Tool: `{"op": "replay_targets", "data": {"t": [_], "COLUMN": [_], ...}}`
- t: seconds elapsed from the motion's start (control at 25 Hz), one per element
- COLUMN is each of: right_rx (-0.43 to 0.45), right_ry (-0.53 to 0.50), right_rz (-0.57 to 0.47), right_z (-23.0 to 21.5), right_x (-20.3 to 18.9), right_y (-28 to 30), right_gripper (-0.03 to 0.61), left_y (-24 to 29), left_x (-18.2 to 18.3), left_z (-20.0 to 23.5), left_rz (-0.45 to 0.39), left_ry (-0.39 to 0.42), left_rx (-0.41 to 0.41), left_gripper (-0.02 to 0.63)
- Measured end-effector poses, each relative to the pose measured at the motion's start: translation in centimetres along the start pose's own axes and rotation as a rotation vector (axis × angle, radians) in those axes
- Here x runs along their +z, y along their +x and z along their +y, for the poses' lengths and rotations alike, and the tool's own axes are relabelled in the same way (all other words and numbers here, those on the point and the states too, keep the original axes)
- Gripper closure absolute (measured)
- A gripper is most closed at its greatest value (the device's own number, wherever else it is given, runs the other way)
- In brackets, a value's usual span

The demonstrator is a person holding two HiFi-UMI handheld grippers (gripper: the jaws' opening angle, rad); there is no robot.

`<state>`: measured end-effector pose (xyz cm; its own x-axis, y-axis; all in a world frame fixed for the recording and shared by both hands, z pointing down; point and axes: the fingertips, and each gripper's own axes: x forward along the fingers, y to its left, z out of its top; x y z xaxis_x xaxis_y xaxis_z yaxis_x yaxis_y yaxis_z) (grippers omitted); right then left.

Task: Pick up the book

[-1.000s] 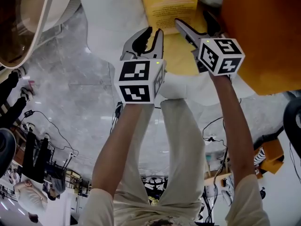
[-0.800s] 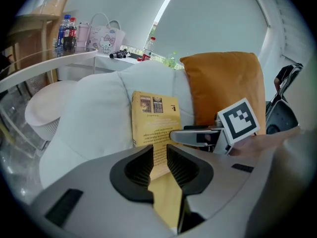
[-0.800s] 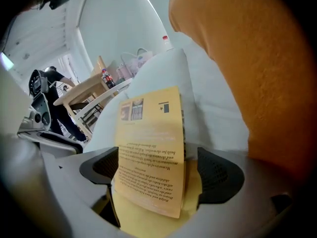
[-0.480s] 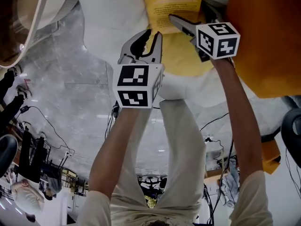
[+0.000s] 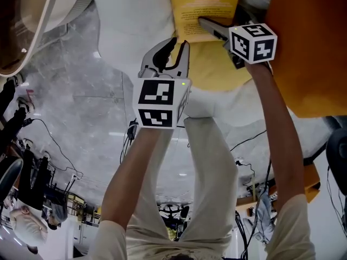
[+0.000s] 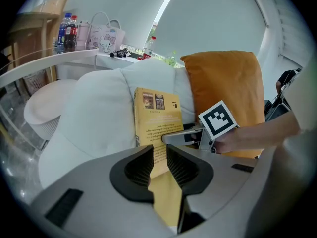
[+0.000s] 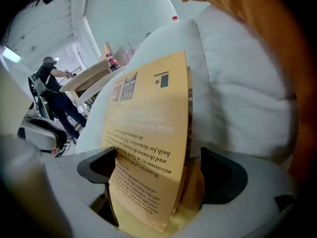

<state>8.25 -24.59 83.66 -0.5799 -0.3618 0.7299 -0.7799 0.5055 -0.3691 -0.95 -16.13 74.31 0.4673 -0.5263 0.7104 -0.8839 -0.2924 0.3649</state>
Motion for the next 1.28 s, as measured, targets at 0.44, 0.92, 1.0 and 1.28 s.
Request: {"op": "replay_targets", "data": {"t": [0.44, 0.92, 1.0, 1.28], "right_rx": [0.128, 0.094, 0.097, 0.113], "right_ry": [-0.078, -0.060, -0.062, -0.061], "right_rz": [0.090, 0.063, 0.056, 0.041], "right_z": [1.6, 3.7, 4.2, 7.4], "right_x": [-1.2, -0.6, -0.5, -0.5], "right_y": [0.8, -4.2, -4.8, -4.9], "right_gripper": [0.061, 0.245, 0.271, 0.348], "left_y": [0.5, -1.8, -2.2, -3.7], "left_x": [0.0, 1.0, 0.8, -0.3], "left_z": [-1.0, -1.7, -1.8, -0.7], "left_rz": [-0.010, -0.034, -0.038, -0.036], "left_ry": [-0.014, -0.026, -0.032, -0.038], "left_rx": [-0.012, 0.009, 0.014, 0.010], "left_gripper": [0.540, 0.540, 0.541, 0.540]}}
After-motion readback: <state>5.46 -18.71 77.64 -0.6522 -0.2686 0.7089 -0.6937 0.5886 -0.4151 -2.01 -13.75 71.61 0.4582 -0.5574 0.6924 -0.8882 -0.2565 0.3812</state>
